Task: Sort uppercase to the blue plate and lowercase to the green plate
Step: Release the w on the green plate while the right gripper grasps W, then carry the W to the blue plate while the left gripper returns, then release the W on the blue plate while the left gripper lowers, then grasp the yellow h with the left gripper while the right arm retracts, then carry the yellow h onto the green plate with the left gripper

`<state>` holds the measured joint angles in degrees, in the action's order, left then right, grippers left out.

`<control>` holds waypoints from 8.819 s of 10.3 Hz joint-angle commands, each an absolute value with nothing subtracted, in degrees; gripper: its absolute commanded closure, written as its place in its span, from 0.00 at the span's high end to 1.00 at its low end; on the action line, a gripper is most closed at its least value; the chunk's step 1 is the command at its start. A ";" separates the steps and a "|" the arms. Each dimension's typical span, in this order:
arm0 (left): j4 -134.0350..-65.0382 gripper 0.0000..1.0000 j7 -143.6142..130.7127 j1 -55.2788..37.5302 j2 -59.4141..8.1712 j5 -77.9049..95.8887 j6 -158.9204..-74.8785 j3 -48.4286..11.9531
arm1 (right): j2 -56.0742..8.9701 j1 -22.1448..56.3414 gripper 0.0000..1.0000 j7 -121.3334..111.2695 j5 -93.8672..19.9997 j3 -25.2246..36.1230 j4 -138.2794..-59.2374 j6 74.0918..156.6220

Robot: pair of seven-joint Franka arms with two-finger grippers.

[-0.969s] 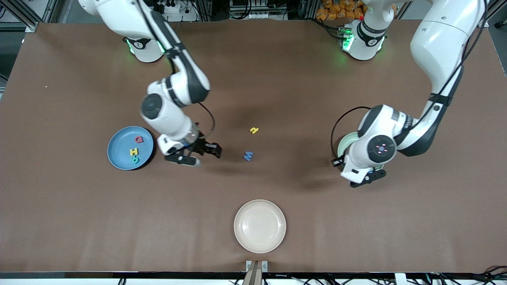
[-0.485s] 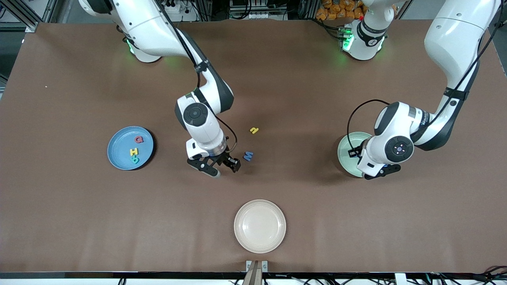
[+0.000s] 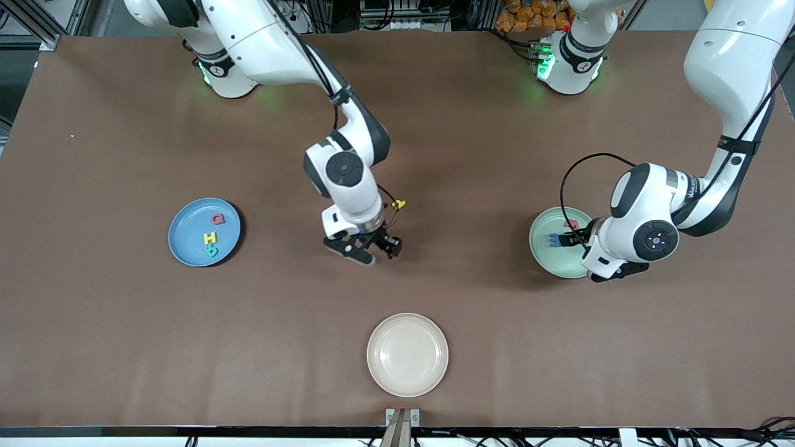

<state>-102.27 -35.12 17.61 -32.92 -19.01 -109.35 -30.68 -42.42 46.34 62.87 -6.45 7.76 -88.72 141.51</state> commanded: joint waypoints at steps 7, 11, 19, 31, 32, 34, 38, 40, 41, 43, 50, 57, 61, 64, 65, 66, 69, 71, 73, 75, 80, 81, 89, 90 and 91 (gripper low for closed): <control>-100.37 1.00 -35.77 15.47 -33.40 -18.81 -109.95 -30.94 | -48.78 47.99 0.68 68.99 -2.37 8.00 -84.11 141.15; -100.46 1.00 -35.77 15.38 -33.49 -18.81 -109.95 -30.94 | -49.92 49.13 0.58 69.60 -2.20 8.09 -83.85 141.59; -100.46 1.00 -37.44 13.98 -33.93 -18.72 -109.95 -30.94 | -50.19 49.66 0.13 70.23 2.28 7.91 -83.85 141.50; -95.03 1.00 -51.37 1.00 -37.25 -18.54 -112.32 -30.94 | -16.83 34.80 0.04 5.24 3.43 17.81 -120.15 134.42; -93.36 1.00 -54.55 -1.73 -38.66 -18.54 -112.32 -30.94 | -13.92 34.89 0.04 0.14 3.43 21.58 -126.50 139.52; -92.11 1.00 -58.86 -6.83 -39.81 -18.46 -113.72 -30.85 | -12.04 34.80 0.05 -7.88 3.34 28.45 -134.44 148.67; -89.31 1.00 -71.16 -15.45 -43.58 -18.46 -119.35 -30.67 | -12.48 33.66 0.06 -9.67 3.34 30.23 -139.92 158.03; -87.11 1.00 -77.49 -19.14 -46.05 -18.46 -120.93 -29.80 | -12.48 33.66 0.21 -9.49 3.34 30.23 -139.83 158.03; -87.01 1.00 -79.78 -22.99 -46.05 -18.20 -122.42 -26.58 | -12.22 33.66 0.30 -9.41 3.34 30.23 -139.83 157.68; -87.01 1.00 -86.98 -28.63 -46.66 -17.93 -125.85 -22.16 | -11.78 33.58 0.41 -9.49 3.34 30.32 -139.75 157.41; -87.98 1.00 -95.00 -31.55 -46.85 -18.72 -132.27 -22.06 | -6.16 33.66 0.59 -9.67 -5.33 31.90 -135.12 146.47; -92.90 1.00 -96.33 -32.26 -46.49 -18.72 -135.35 -21.89 | -7.03 30.69 0.59 -9.14 -7.82 31.30 -107.52 117.71; -92.90 1.00 -100.61 -32.26 -46.49 -18.72 -136.58 -21.88 | -7.03 19.64 0.59 -9.14 -7.56 20.78 -99.51 110.76; -94.12 1.00 -103.35 -32.34 -46.32 -20.55 -136.58 -21.88 | -7.12 12.93 0.59 -9.05 -7.38 14.34 -93.45 105.83; -95.09 1.00 -105.45 -32.26 -46.23 -23.09 -136.93 -21.88 | -7.12 12.75 0.59 -9.05 -7.30 14.33 -91.60 104.25; -95.71 1.00 -106.51 -32.17 -46.06 -24.25 -137.46 -21.97 | -7.21 12.31 0.59 -9.05 -7.29 14.24 -89.84 102.85; -95.54 1.00 -106.87 -32.17 -45.27 -24.26 -137.46 -22.15 | -7.21 11.60 0.60 -9.05 -7.21 13.27 -84.92 98.01; -95.36 1.00 -106.96 -32.17 -44.91 -24.26 -137.46 -22.24 | -7.21 10.64 0.60 -9.05 -7.47 12.66 -83.06 95.64; -95.19 1.00 -107.31 -32.26 -44.91 -24.26 -137.46 -22.32 | -7.21 10.55 0.60 -9.05 -7.64 12.39 -81.65 93.79; -95.19 1.00 -107.31 -32.26 -45.09 -24.34 -137.46 -22.32 | -7.12 8.71 0.61 -9.05 -7.82 10.56 -79.38 90.98; -95.19 1.00 -107.31 -32.70 -45.44 -24.35 -137.55 -22.32 | -6.50 4.67 0.69 -8.53 -7.12 5.46 -71.74 81.67; -95.19 0.76 -107.31 -32.70 -45.44 -24.35 -137.55 -22.24 | -6.50 4.66 0.84 -7.92 -6.95 5.28 -70.76 80.17; -95.10 0.00 -107.14 -31.38 -43.16 -24.26 -137.11 -22.24 | -7.29 3.69 1.00 7.73 -2.11 1.58 -73.65 75.76; -95.27 0.00 -107.05 -30.16 -41.68 -24.26 -136.85 -22.15 | -7.73 3.60 1.00 8.17 -2.11 1.58 -74.70 74.20; -95.45 0.00 -106.70 -28.23 -40.44 -24.26 -135.19 -22.24 | -8.34 3.60 1.00 8.17 -2.11 1.58 -75.75 73.05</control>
<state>-93.95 -105.62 -30.60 -43.68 -22.79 -136.82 -22.09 -7.85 4.42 6.73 -2.53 2.53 -74.33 74.37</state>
